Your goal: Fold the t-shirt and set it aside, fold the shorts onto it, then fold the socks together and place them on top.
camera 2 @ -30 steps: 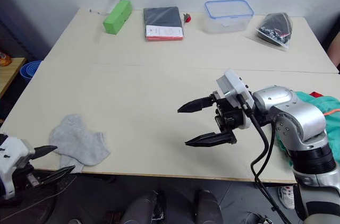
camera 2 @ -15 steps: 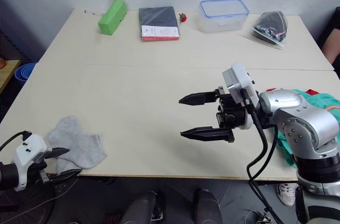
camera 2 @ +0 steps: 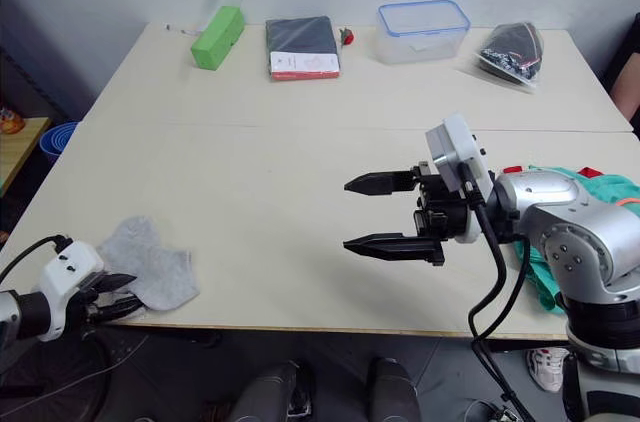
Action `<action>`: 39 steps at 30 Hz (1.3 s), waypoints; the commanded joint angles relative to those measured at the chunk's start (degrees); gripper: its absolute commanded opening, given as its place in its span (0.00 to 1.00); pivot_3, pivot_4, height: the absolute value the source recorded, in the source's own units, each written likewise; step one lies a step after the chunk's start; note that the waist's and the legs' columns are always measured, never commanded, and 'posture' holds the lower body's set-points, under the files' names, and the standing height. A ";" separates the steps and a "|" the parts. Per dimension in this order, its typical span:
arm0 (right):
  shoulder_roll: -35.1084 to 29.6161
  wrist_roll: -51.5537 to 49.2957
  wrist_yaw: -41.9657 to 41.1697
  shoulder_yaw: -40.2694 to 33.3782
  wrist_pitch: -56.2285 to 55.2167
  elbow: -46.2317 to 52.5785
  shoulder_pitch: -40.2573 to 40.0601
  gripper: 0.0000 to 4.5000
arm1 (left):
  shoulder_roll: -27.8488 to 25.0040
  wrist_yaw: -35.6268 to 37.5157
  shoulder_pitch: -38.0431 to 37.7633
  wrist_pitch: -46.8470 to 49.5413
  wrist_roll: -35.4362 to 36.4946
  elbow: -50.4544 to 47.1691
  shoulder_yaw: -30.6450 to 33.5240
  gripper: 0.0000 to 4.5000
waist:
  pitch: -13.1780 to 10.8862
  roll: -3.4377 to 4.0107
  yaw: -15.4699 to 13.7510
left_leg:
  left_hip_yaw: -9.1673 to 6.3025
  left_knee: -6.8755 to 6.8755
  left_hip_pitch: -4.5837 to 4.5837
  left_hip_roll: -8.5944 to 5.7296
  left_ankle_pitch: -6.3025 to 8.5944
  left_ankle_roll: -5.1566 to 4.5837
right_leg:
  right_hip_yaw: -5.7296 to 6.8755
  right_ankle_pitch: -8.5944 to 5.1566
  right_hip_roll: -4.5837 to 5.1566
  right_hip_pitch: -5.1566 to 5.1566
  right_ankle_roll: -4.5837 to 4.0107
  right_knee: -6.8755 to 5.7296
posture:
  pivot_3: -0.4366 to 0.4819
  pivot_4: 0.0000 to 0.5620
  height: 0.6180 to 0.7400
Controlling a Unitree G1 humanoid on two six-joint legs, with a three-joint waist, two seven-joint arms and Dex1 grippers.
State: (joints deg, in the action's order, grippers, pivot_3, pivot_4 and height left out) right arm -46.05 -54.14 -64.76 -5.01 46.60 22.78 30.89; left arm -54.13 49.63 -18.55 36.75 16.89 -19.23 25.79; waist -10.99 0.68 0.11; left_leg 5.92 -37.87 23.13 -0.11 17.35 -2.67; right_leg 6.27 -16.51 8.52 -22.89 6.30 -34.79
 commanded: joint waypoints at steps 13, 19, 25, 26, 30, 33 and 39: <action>-1.97 6.92 -0.53 0.39 -7.17 4.56 -3.60 1.00 | 23.04 -23.98 41.67 47.10 11.47 -5.03 -15.27 0.00 | 0.01 -0.53 -1.61 | -0.05 -0.22 0.07 -0.15 -0.09 -0.15 | 0.07 0.17 -0.09 0.26 0.31 -0.21 | 0.48 0.27 1.00; -2.64 15.32 -0.30 2.89 -13.19 3.60 -6.06 1.00 | 35.44 -31.25 54.70 51.51 8.21 2.13 -22.27 0.00 | -0.11 -0.99 -1.50 | 0.14 -0.24 0.07 -0.14 -0.33 -0.50 | 0.23 0.20 -0.55 0.23 0.37 -0.19 | 0.48 0.27 1.00; -0.86 22.18 3.42 4.09 -17.50 0.38 -6.80 1.00 | 44.00 -35.36 62.14 47.99 4.44 13.77 -29.89 0.00 | -0.14 -1.03 -1.76 | 0.16 -0.30 0.06 -0.11 -0.47 -0.47 | 0.21 0.21 -0.60 0.25 0.39 -0.18 | 0.48 0.27 1.00; -0.59 22.80 3.81 4.19 -17.78 0.16 -6.92 1.00 | 44.83 -35.62 62.76 47.68 4.15 14.78 -29.96 0.00 | -0.14 -1.03 -1.76 | 0.14 -0.31 0.06 -0.11 -0.48 -0.48 | 0.20 0.22 -0.59 0.26 0.39 -0.17 | 0.48 0.27 1.00; -0.09 25.69 5.43 4.86 -19.33 -0.53 -7.83 1.00 | 47.67 -34.97 64.37 48.96 5.91 15.09 -25.55 0.26 | -0.14 -1.04 -1.66 | 0.11 -0.30 0.06 -0.10 -0.48 -0.46 | 0.13 0.22 -0.58 0.27 0.39 -0.16 | 0.48 0.27 1.00; 0.43 27.50 6.75 5.07 -20.06 -0.91 -8.54 1.00 | 47.60 -34.15 65.69 52.35 7.36 13.53 -21.25 0.47 | -0.14 -1.05 -1.63 | 0.11 -0.30 0.07 -0.09 -0.50 -0.44 | 0.12 0.22 -0.59 0.26 0.39 -0.16 | 0.48 0.27 1.00; 1.19 28.92 7.83 5.11 -20.32 -0.64 -9.19 1.00 | 41.31 -28.84 68.34 55.75 13.71 8.85 -15.34 0.88 | -0.16 -1.06 -1.34 | 0.12 -0.29 0.06 -0.02 -0.52 -0.36 | 0.14 0.22 -0.71 0.24 0.39 -0.16 | 0.48 0.27 1.00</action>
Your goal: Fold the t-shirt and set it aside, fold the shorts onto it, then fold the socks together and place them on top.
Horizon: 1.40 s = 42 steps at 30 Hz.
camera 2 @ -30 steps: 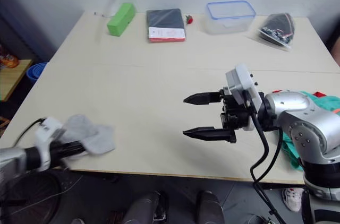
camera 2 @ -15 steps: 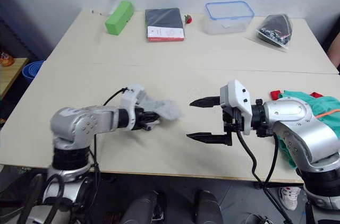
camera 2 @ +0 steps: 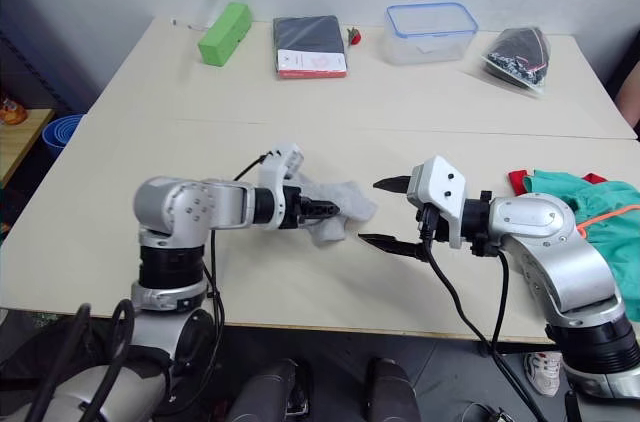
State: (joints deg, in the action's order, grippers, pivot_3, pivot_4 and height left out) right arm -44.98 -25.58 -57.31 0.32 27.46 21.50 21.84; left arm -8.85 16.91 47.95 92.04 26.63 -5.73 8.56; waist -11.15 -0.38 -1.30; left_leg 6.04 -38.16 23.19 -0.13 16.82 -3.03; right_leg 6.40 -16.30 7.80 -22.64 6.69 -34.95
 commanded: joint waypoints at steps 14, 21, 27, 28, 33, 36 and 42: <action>0.48 -1.04 -0.84 -0.11 -0.13 2.32 0.07 1.00 | -34.26 50.33 -5.49 -72.05 -13.95 1.79 -28.96 0.99 | -0.01 0.02 -0.04 | 0.11 0.12 0.01 0.11 0.21 0.59 | -0.22 -0.12 0.32 -0.18 -0.25 0.31 | 0.48 0.27 1.00; -0.07 -2.78 1.33 -2.10 2.49 6.08 -2.16 1.00 | -27.16 54.15 -1.30 -84.79 -22.01 17.70 -34.09 0.99 | -0.01 0.02 -0.04 | 0.16 0.06 0.10 0.10 0.06 0.04 | 0.23 -0.12 0.28 -0.25 -0.24 0.04 | 0.48 0.27 1.00; -1.38 -4.91 2.37 -4.91 4.39 10.83 -5.87 1.00 | -21.47 53.07 2.10 -91.28 -26.90 30.68 -34.29 0.91 | -0.02 0.00 -0.13 | 0.22 -0.09 0.13 0.06 0.06 -0.21 | 0.24 -0.05 0.02 -0.23 -0.11 -0.04 | 0.48 0.27 1.00; -1.55 -5.21 2.49 -5.25 4.63 11.37 -6.24 1.00 | -20.88 53.03 2.43 -91.98 -27.29 31.96 -34.09 0.86 | -0.02 0.00 -0.13 | 0.22 -0.10 0.14 0.06 0.08 -0.24 | 0.22 -0.05 0.05 -0.22 -0.10 -0.04 | 0.48 0.27 1.00; -2.10 -6.10 4.00 -6.48 5.91 12.84 -7.27 1.00 | -17.30 52.64 3.61 -89.79 -27.67 34.97 -32.89 0.52 | -0.02 0.00 -0.14 | 0.18 -0.14 0.13 0.01 0.11 -0.31 | 0.27 -0.03 0.47 -0.17 -0.07 -0.04 | 0.48 0.27 1.00; -2.23 -6.38 4.54 -6.78 6.25 13.55 -7.87 1.00 | -16.44 52.83 3.57 -89.43 -28.94 35.53 -33.25 0.32 | -0.02 0.00 -0.14 | 0.14 -0.14 0.13 -0.04 0.11 -0.32 | 0.33 -0.03 0.50 -0.15 -0.07 -0.06 | 0.48 0.27 1.00; -2.59 -6.50 5.05 -7.25 6.44 14.44 -8.78 1.00 | -13.01 52.34 2.15 -71.85 -26.49 28.54 -31.99 0.00 | -0.01 -0.01 -0.23 | 0.06 -0.19 0.11 -0.07 0.11 -0.34 | 0.43 -0.02 0.50 -0.04 -0.05 -0.06 | 0.48 0.27 1.00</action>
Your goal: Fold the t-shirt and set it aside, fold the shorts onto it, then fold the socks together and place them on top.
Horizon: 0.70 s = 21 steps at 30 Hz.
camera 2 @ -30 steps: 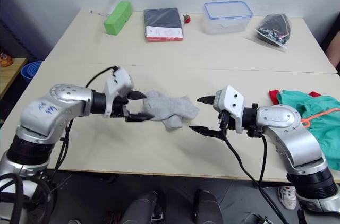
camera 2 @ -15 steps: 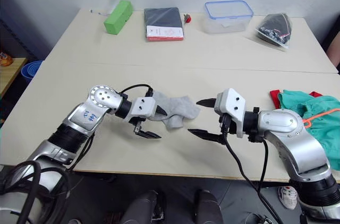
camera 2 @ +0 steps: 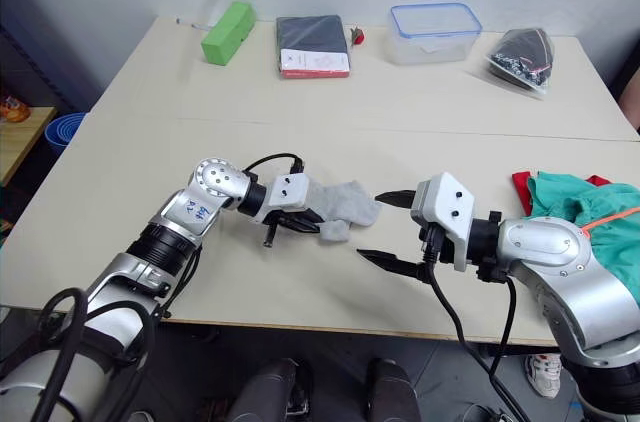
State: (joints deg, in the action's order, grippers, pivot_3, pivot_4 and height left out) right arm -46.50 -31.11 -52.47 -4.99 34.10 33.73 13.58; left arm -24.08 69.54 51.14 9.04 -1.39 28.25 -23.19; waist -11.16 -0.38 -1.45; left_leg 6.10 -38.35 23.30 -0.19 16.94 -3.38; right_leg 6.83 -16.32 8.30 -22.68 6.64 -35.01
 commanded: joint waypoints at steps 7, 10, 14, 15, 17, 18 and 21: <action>-2.68 1.74 -0.96 -1.43 -3.57 1.52 -2.69 1.00 | 11.07 -12.89 -0.79 46.70 3.12 -20.78 1.34 0.00 | -0.01 -0.01 -0.05 | -0.24 -0.35 0.19 -0.11 0.06 -0.20 | 0.02 0.07 -0.17 0.12 0.13 -0.02 | 0.48 0.27 1.00; -3.21 4.13 -0.80 -0.54 -5.58 0.04 -3.03 1.00 | 14.28 -18.04 0.06 53.64 3.25 -22.71 1.49 0.00 | -0.01 -0.02 -0.03 | -0.25 -0.45 0.20 -0.08 0.06 -0.19 | -0.05 0.07 -0.16 0.13 0.14 -0.02 | 0.48 0.27 1.00; -3.43 6.81 -1.28 0.22 -7.92 -1.75 -3.39 1.00 | 16.34 -24.17 0.70 56.32 2.85 -22.07 2.11 0.05 | -0.02 -0.03 -0.01 | -0.28 -0.52 0.19 -0.05 0.05 -0.15 | -0.21 0.07 -0.09 0.14 0.14 0.02 | 0.48 0.27 1.00; -3.54 7.41 -1.60 0.35 -8.52 -2.09 -3.57 1.00 | 16.58 -24.91 0.70 56.82 3.43 -22.11 2.73 0.11 | -0.02 -0.03 0.03 | -0.28 -0.51 0.17 -0.03 0.06 -0.13 | -0.27 0.07 0.03 0.14 0.14 0.02 | 0.48 0.27 1.00; -3.87 8.99 -2.30 0.54 -10.19 -3.05 -4.16 1.00 | 15.74 -24.48 0.70 58.18 5.42 -24.22 3.64 0.22 | -0.02 -0.02 0.02 | -0.28 -0.51 0.17 -0.02 0.05 -0.10 | -0.28 0.07 0.04 0.13 0.14 0.02 | 0.48 0.27 1.00; -3.91 9.40 -2.52 0.52 -10.69 -3.42 -4.33 1.00 | 14.88 -23.82 0.69 58.79 6.49 -25.76 4.03 0.27 | -0.02 -0.02 0.03 | -0.28 -0.50 0.17 -0.02 0.05 -0.08 | -0.28 0.07 0.04 0.12 0.14 0.01 | 0.48 0.27 1.00; -3.99 10.81 -2.80 0.59 -12.11 -4.63 -4.61 1.00 | 9.97 -19.57 0.19 58.56 10.86 -32.38 5.25 0.47 | -0.02 -0.02 0.10 | -0.27 -0.50 0.16 -0.01 0.05 -0.04 | -0.31 0.07 0.04 0.12 0.14 0.01 | 0.48 0.27 1.00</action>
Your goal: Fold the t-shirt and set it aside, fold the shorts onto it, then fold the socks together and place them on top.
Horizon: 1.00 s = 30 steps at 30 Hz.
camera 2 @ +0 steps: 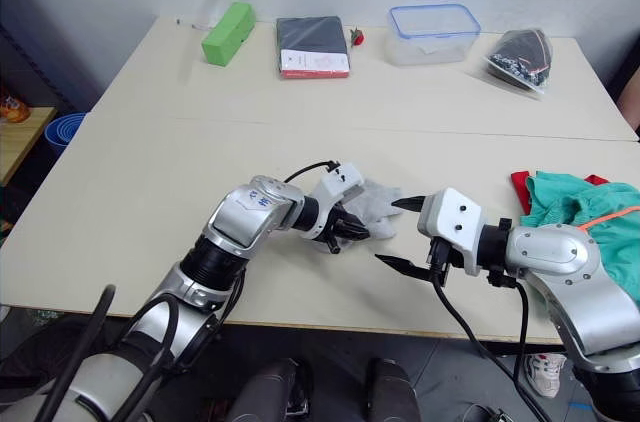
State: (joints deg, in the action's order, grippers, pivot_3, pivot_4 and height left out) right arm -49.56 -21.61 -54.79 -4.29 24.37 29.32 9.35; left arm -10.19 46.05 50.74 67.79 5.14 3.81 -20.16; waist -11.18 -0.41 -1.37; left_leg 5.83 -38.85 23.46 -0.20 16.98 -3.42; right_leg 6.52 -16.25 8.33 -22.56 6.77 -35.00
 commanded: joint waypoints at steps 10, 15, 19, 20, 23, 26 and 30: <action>-2.21 12.73 -0.44 3.70 -13.89 -10.58 4.20 1.00 | -25.80 14.56 -4.23 -22.62 3.05 -15.86 -3.12 0.91 | -0.01 0.04 0.14 | 0.12 0.10 -0.17 0.01 0.05 0.18 | -0.14 -0.04 -0.04 0.03 -0.08 0.14 | 0.48 0.27 1.00; -1.23 20.92 -0.66 9.85 -23.84 -21.42 12.37 1.00 | -25.71 14.80 -7.50 -30.27 0.53 -15.70 -7.07 0.91 | -0.02 0.05 0.01 | 0.14 0.07 -0.12 0.00 0.03 0.14 | -0.15 -0.05 -0.03 -0.01 -0.09 0.14 | 0.48 0.27 1.00; 1.01 27.78 0.59 15.39 -33.30 -32.52 19.19 1.00 | -22.56 13.27 -8.08 -32.91 -1.59 -13.05 -9.19 0.91 | -0.02 0.05 0.16 | 0.17 0.04 -0.12 -0.02 0.02 0.11 | -0.12 -0.05 -0.25 -0.01 -0.09 0.12 | 0.48 0.27 1.00; 1.92 28.93 1.16 16.21 -34.93 -34.99 20.75 1.00 | -22.33 13.54 -8.25 -33.68 -2.11 -12.46 -9.74 0.91 | -0.02 0.05 0.26 | 0.19 0.03 -0.13 0.00 0.02 0.11 | -0.14 -0.05 -0.30 -0.01 -0.09 0.10 | 0.48 0.27 1.00; 4.48 30.35 2.11 17.44 -37.25 -40.01 24.20 0.96 | -21.71 13.49 -8.45 -35.53 -3.66 -10.22 -10.70 0.92 | -0.03 0.06 0.52 | 0.23 0.02 -0.14 0.07 0.00 0.12 | -0.09 -0.05 -0.44 -0.02 -0.09 -0.06 | 0.48 0.27 1.00; 5.52 32.42 2.41 18.70 -40.73 -43.98 26.06 0.78 | -21.03 13.43 -8.53 -35.73 -4.14 -8.62 -10.50 0.79 | -0.04 0.07 0.85 | 0.27 -0.01 -0.14 0.13 -0.01 0.13 | 0.05 -0.05 -0.55 -0.01 -0.09 -0.13 | 0.48 0.27 1.00; 6.32 32.80 2.43 18.94 -42.39 -46.03 27.16 0.47 | -21.49 14.06 -9.13 -35.72 -4.81 -8.18 -10.63 0.51 | -0.04 0.07 1.03 | 0.24 -0.03 -0.14 0.15 -0.01 0.12 | 0.05 -0.05 -0.55 0.02 -0.09 -0.14 | 0.48 0.27 1.00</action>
State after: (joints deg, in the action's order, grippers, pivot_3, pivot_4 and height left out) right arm -43.29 11.28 -52.81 15.32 -16.60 -16.64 35.39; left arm -31.47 59.65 42.13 32.47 1.20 -3.86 -30.82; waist -11.21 -0.33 -0.34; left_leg 6.06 -38.88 23.32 -0.05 16.98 -3.29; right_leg 6.55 -16.30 7.78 -22.54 6.69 -35.14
